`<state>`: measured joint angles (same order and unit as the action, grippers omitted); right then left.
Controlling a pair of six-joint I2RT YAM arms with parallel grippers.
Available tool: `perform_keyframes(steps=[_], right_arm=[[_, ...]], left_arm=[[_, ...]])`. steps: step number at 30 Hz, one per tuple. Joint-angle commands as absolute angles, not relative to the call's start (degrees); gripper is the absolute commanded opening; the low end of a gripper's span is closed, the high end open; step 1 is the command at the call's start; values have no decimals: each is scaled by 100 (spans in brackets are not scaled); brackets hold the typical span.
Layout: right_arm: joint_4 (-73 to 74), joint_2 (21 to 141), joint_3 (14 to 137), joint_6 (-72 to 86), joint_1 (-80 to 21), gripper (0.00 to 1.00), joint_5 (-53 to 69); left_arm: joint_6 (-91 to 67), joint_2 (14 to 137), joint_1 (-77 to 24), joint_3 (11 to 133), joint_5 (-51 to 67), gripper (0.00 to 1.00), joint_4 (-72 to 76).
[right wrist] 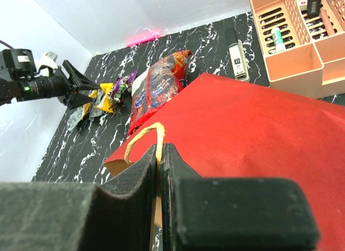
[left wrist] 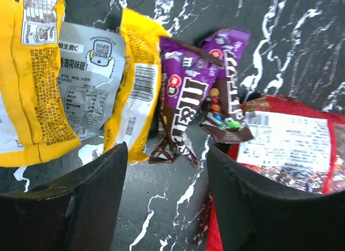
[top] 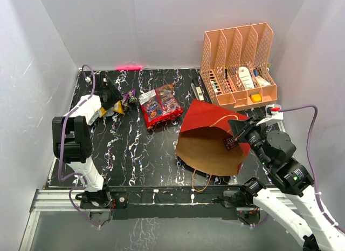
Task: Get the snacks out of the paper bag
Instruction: Place the snack at the center of the board, then take out the snack from the paper bag.
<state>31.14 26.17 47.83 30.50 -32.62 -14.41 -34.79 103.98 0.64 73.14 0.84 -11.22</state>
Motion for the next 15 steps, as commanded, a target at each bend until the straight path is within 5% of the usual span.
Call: perform_keyframes(steps=[1, 8, 15], right_arm=[[2786, 2516, 4986, 3127, -3283, 7, -1402], [2642, 2534, 4829, 3067, -3287, 7, -1363], [2352, 2748, 4748, 2965, -3286, 7, -1214]], left_arm=[[-3259, 9467, 79, 7229, 162, 61, -931], [-3590, 7048, -184, 4944, 1945, 74, -247], [-4352, 5111, -1639, 3287, 1887, 76, -454]])
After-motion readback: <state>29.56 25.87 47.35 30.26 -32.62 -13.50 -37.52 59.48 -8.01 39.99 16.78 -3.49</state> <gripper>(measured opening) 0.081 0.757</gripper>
